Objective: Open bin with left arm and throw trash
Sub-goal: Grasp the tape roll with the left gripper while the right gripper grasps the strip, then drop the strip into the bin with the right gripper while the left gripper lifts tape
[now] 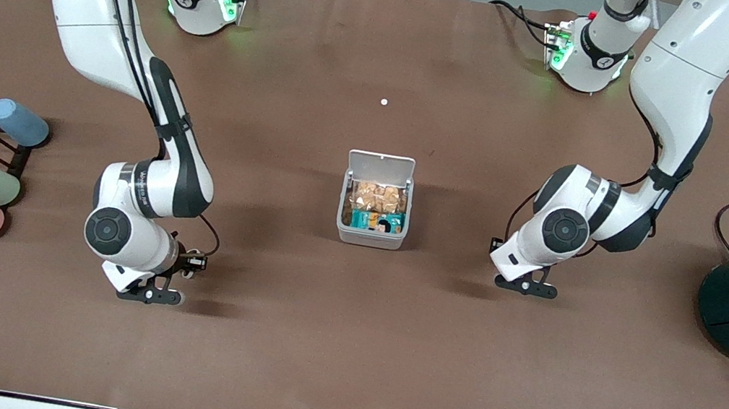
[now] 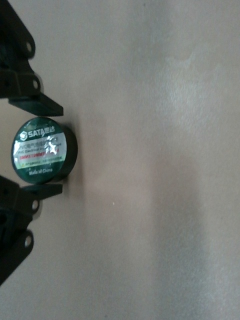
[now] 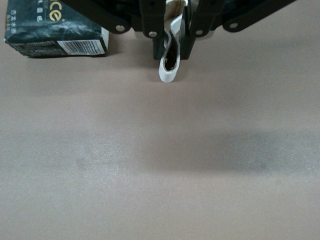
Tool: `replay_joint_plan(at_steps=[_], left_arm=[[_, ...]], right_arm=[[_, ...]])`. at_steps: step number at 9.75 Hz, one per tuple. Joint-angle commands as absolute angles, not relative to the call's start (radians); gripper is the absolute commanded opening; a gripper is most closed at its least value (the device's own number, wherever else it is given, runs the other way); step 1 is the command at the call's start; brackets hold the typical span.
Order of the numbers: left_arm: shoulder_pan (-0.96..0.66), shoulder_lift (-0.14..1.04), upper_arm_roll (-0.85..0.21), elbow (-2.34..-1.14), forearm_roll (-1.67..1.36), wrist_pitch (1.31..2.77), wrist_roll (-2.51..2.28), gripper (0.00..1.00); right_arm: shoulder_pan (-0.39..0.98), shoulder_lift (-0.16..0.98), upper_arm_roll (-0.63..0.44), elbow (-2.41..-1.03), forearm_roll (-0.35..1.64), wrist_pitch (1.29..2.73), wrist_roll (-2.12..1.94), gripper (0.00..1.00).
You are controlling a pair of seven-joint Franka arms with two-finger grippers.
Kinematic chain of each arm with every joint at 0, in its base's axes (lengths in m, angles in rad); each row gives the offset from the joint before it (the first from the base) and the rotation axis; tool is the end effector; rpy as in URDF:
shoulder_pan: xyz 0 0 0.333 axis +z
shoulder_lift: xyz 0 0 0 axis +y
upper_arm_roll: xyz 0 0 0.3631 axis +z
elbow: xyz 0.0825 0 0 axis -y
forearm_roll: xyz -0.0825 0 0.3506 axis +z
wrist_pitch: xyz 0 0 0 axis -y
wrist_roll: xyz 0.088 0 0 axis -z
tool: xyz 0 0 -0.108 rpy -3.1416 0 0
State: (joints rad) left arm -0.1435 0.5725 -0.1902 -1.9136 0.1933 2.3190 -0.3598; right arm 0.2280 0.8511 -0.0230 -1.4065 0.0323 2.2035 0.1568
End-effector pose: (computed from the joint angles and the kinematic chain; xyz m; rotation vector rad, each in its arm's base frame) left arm 0.5853 -0.1886 0.2501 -3.0552 0.1448 0.2038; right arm 0.7165 0.1543 0.2393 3.1381 0.0561 -0.0854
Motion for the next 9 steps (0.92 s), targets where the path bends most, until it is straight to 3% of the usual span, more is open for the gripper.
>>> replay_joint_plan(at_steps=[1, 3, 6, 9], left_arm=[[-0.117, 0.545, -0.215, -1.925, 0.169, 2.298, -0.334, 0.0], [-0.118, 0.538, -0.218, -1.896, 0.17, 2.269, -0.331, 0.0], [-0.132, 0.538, -0.219, -1.699, 0.172, 1.993, -0.289, 0.0], [-0.12, 0.538, -0.216, -1.568, 0.172, 1.875, -0.21, 0.0]], right_arm=[[0.222, 0.859, -0.018, -1.394, 0.043, 2.209, 0.172, 0.13], [0.233, 0.832, -0.014, -1.391, 0.044, 2.189, 0.172, 0.12], [0.252, 0.767, 0.024, -1.385, 0.105, 2.158, 0.184, 0.1], [0.303, 0.718, 0.076, -1.382, 0.242, 2.155, 0.332, 0.1]])
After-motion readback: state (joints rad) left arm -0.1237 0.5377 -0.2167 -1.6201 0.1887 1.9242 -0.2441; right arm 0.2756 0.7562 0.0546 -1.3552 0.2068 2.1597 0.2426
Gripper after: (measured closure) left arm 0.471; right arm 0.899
